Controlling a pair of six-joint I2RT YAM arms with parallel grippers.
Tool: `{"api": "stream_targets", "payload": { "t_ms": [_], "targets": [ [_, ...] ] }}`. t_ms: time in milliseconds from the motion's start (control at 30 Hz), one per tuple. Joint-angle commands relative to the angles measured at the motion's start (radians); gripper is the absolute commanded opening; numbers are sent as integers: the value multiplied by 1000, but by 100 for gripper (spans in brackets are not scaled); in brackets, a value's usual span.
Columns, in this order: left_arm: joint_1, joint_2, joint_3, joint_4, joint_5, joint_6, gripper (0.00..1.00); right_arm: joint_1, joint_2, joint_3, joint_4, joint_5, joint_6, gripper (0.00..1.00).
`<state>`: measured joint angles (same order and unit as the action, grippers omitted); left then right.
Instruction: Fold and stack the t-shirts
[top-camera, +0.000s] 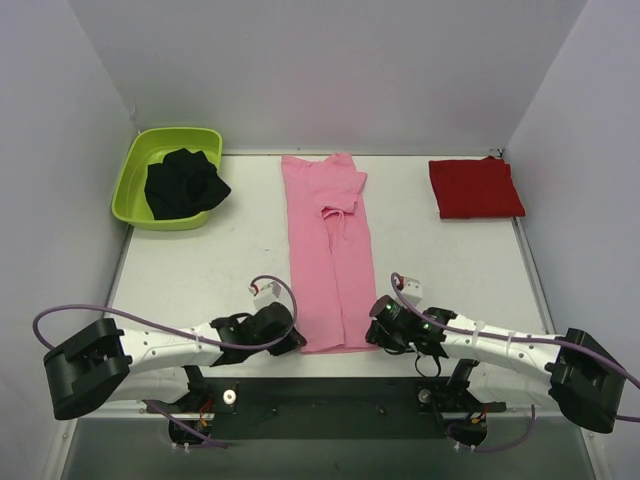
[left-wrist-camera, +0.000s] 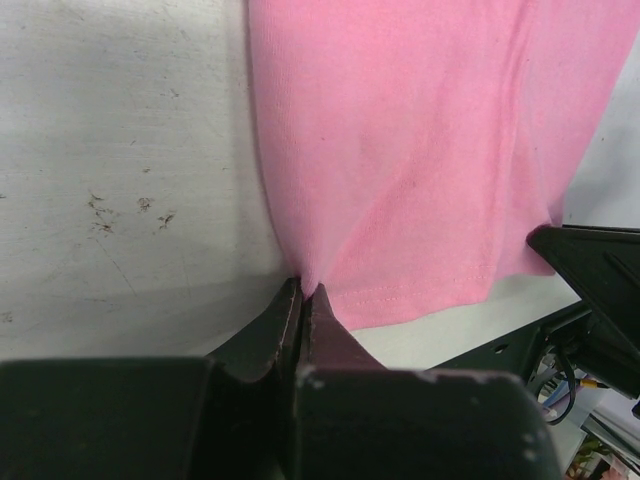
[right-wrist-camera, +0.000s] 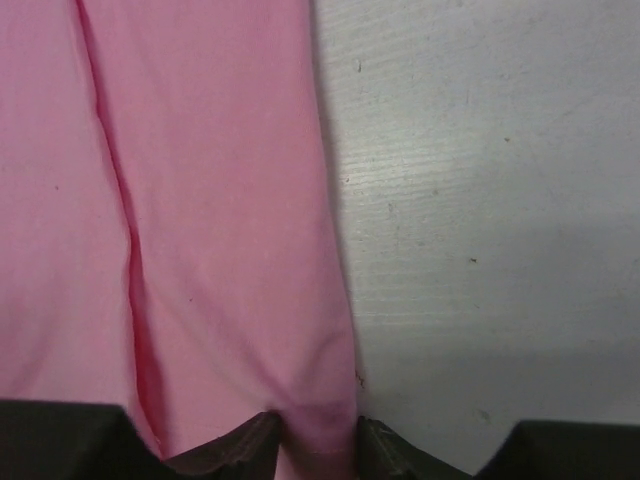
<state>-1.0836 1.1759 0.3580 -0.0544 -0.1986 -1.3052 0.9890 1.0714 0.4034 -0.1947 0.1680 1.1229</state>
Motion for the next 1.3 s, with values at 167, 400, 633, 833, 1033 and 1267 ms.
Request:
{"api": "stream_targets", "payload": {
  "t_ms": [167,400,633,833,1033,1267],
  "targets": [
    [11,-10,-36,-79,-16,11,0,22,33,-9,-25,-5,18,18],
    [10,-51,-50,-93,-22,4,0,42,62,14,-45,11,20,0],
    [-51,-104,-70,-128,-35,-35,0,129,27,43,-106,67,50,0],
    [-121,-191,-74,-206,-85,-97,0,186,-42,51,-196,148,95,0],
    [-144,-304,-51,-327,-137,-108,0,203,-125,63,-258,202,100,0],
    [-141,-357,88,-446,-205,-40,0,203,-122,170,-305,257,40,0]
  ]
}}
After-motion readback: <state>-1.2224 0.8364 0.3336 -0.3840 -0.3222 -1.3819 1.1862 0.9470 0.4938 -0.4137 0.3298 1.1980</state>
